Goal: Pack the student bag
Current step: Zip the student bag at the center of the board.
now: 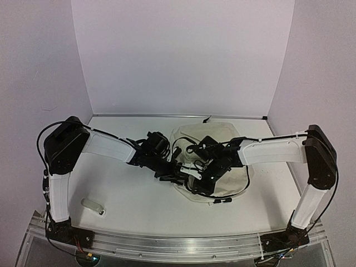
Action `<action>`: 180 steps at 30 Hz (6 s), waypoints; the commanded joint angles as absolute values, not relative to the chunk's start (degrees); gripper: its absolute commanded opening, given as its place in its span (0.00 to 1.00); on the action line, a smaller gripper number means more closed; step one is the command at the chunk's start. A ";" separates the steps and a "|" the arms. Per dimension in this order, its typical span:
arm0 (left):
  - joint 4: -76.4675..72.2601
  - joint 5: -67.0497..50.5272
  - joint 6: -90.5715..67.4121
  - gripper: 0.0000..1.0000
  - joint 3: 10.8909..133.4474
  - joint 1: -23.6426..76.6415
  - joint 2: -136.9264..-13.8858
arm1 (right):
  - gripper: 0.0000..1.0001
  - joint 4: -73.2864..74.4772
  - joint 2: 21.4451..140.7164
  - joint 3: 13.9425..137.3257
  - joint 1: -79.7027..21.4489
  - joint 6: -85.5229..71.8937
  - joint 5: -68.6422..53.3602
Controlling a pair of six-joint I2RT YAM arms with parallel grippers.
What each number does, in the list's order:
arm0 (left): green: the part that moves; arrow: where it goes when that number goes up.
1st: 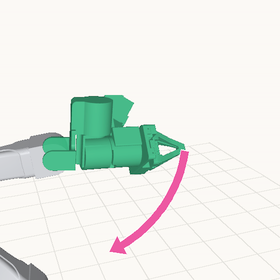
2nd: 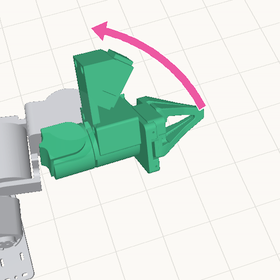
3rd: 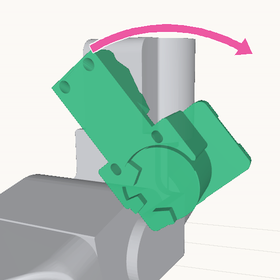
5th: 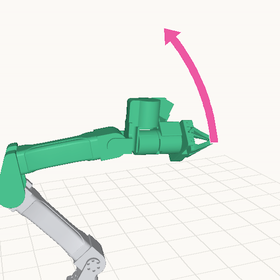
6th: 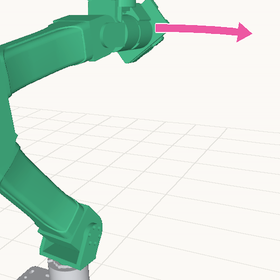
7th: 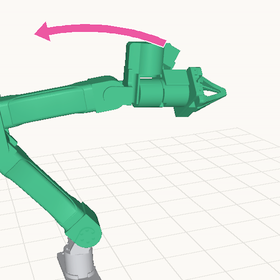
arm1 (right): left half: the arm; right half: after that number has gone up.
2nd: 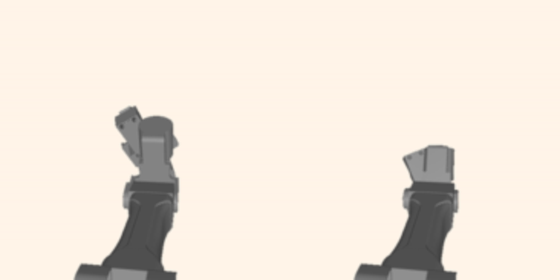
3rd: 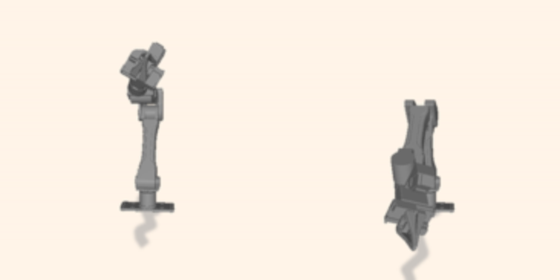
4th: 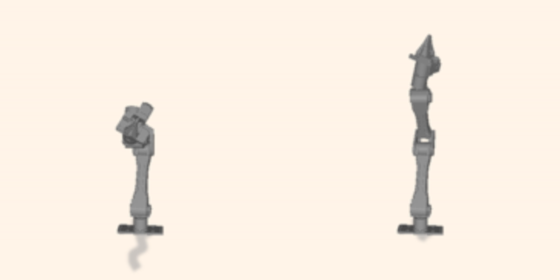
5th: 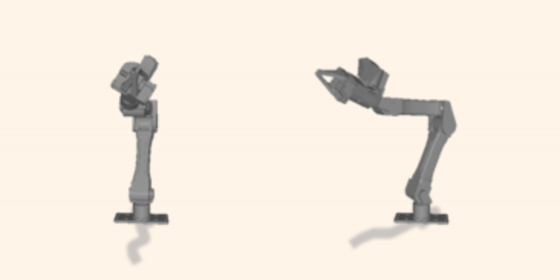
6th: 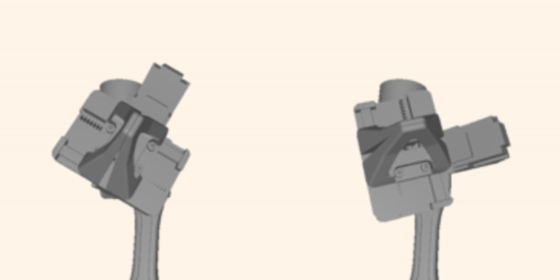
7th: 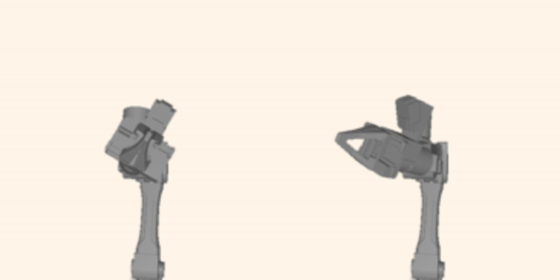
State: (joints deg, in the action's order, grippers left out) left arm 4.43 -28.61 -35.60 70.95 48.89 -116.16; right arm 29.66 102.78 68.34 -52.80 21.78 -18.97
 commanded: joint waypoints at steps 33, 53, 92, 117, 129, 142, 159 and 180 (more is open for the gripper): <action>-16.46 -31.24 -38.55 0.34 46.01 45.04 -94.15 | 0.00 29.08 96.61 65.90 -52.69 20.91 -20.64; -23.19 -40.02 -37.85 0.51 47.90 48.06 -97.26 | 0.00 24.70 93.51 66.09 -52.71 20.99 -19.29; -29.74 -34.89 -45.75 0.55 37.58 43.99 -84.23 | 0.61 32.35 102.18 78.60 -49.10 31.94 -36.03; -8.37 -27.47 -50.04 0.88 55.52 40.30 -100.11 | 0.53 42.98 110.82 86.40 -61.85 51.88 -12.57; 2.20 -24.48 -45.72 0.88 62.89 44.49 -106.09 | 0.49 41.27 111.74 86.63 -62.82 50.75 -7.37; 0.29 -25.51 -46.34 0.73 63.23 44.91 -107.99 | 0.53 36.53 113.29 85.61 -63.90 49.40 -0.15; 0.35 -23.91 -47.80 0.00 62.10 40.88 -107.93 | 0.00 39.95 103.86 80.19 -63.93 42.99 -3.46; -3.96 -24.77 -48.31 0.00 59.44 37.32 -109.29 | 0.13 41.91 101.97 79.02 -60.77 29.80 -23.15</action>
State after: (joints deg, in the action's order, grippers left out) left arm -2.43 -32.13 -49.28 59.76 41.30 -108.56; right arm 35.41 102.48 75.51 -60.66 32.54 -14.60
